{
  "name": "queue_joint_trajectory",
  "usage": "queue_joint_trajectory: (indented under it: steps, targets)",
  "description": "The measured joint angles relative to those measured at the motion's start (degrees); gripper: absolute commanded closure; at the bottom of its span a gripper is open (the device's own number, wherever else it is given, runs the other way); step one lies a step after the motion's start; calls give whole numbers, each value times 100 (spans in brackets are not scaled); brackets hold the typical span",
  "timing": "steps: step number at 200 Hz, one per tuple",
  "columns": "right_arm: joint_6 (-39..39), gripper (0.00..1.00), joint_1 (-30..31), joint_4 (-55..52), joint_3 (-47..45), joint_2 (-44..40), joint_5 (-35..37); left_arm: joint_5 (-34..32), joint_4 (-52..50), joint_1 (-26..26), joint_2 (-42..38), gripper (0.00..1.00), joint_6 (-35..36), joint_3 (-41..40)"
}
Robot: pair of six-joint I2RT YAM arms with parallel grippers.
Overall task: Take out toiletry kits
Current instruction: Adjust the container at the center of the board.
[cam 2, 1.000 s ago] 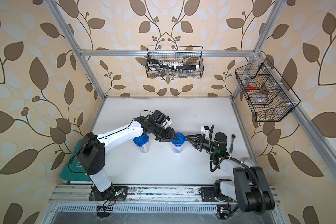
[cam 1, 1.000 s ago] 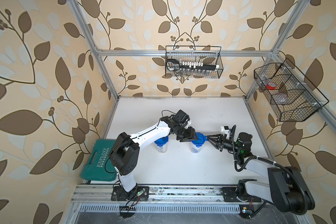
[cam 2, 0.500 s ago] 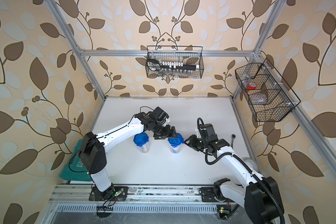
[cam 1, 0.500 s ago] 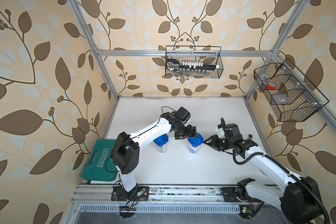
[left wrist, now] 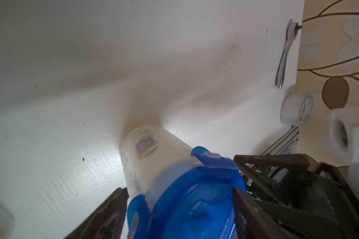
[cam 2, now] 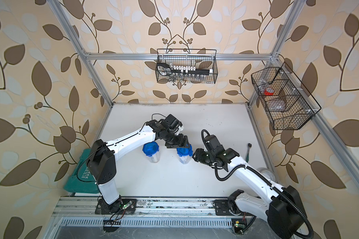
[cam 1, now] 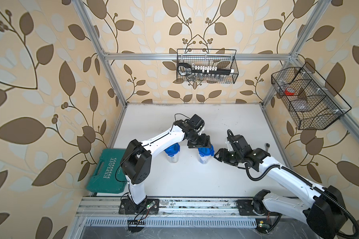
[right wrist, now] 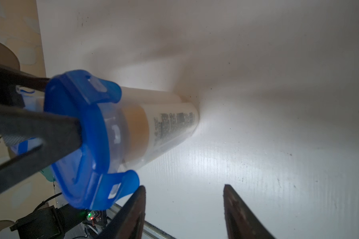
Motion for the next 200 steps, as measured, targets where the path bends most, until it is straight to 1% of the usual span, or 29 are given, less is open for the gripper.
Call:
queue_joint_trajectory:
  steps: [21,38,55,94,108,167,200]
  targets:
    - [125,36,398,35,13,26,133,-4,0,28,0,20,2,0]
    - [184,35,632,17,164,291,219,-4,2,42,0,20,2,0]
    - [232,35,741,39,332,498,348,0,9,74,0,21,0,-9]
    - [291,36,796,-20,520,553,706,4,94,76,-2,21,0,-44]
    - [286,37,660,-61,597,629,741,9,146,90,-2,21,0,-55]
    - [-24,37,-345,-181,931,942,872,28,216,116,-13,25,-4,-98]
    - [-332,38,-673,-151,1322,1373,758,205,476,153,-55,26,-59,-260]
